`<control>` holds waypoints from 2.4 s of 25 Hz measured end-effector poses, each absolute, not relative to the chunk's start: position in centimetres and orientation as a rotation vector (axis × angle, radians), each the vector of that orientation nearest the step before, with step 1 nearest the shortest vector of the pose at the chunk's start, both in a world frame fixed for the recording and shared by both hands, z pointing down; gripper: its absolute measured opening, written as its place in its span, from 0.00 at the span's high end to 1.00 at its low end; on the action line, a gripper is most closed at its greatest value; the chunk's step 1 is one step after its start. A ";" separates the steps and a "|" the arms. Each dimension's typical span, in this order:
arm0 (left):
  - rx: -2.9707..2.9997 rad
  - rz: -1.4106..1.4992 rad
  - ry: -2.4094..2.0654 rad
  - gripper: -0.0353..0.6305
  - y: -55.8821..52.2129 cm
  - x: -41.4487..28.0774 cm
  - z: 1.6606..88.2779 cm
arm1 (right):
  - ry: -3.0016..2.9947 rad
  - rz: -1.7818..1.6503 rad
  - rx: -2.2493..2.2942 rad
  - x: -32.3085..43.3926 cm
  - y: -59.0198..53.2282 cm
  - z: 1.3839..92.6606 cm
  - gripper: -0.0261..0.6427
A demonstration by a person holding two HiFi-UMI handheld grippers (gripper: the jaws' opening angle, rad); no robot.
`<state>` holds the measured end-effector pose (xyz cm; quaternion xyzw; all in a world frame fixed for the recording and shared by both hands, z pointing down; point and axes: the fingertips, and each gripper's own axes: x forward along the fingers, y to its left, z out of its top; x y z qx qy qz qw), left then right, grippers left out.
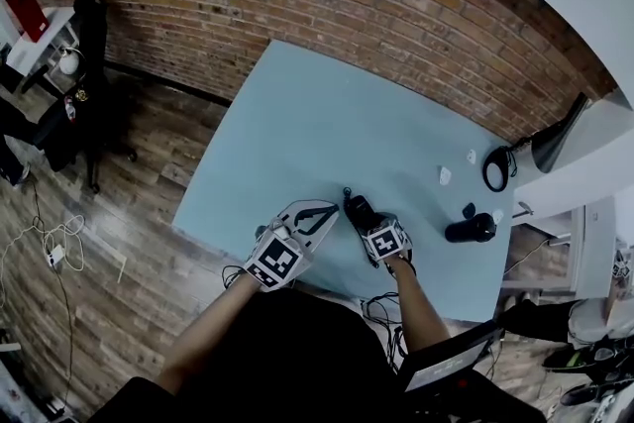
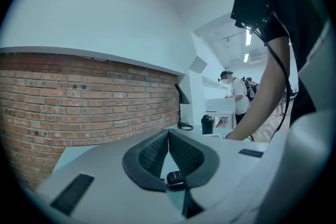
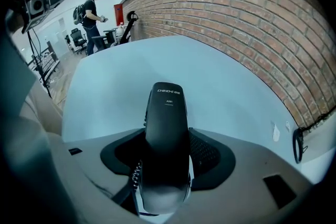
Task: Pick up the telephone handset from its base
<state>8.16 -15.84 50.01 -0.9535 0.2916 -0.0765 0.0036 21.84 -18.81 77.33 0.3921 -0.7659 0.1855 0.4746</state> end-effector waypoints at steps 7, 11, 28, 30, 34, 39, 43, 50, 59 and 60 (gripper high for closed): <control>-3.017 -0.206 0.928 0.92 -15.8 7.4 50.1 | -1.857 0.444 0.954 21.1 -17.1 77.4 0.57; -3.020 -0.216 0.914 0.92 -15.6 7.4 50.1 | -1.860 0.457 0.960 20.9 -16.8 77.3 0.57; -3.010 -0.246 0.888 0.92 -15.5 7.1 50.2 | -1.838 0.440 0.971 20.8 -16.9 77.0 0.57; -3.014 -0.249 0.883 0.92 -15.4 7.2 50.3 | -1.836 0.439 0.969 20.8 -16.8 76.9 0.57; -3.024 -0.253 0.868 0.92 -15.2 7.6 50.6 | -1.829 0.438 0.975 21.1 -16.4 77.0 0.57; -3.032 -0.258 0.854 0.92 -15.2 7.9 50.7 | -1.847 0.451 0.976 20.9 -16.5 76.6 0.57; -3.039 -0.262 0.861 0.92 -15.4 7.7 50.9 | -1.849 0.459 0.985 20.9 -16.5 76.5 0.57; -3.050 -0.286 0.876 0.92 -15.6 7.5 51.4 | -1.858 0.476 0.977 20.8 -16.4 76.3 0.57; -3.074 -0.279 0.829 0.92 -15.0 9.1 51.2 | -1.854 0.518 1.052 21.9 -16.6 75.8 0.57; -3.077 -0.286 0.815 0.92 -14.7 9.3 51.4 | -1.849 0.526 1.056 22.1 -16.4 75.9 0.57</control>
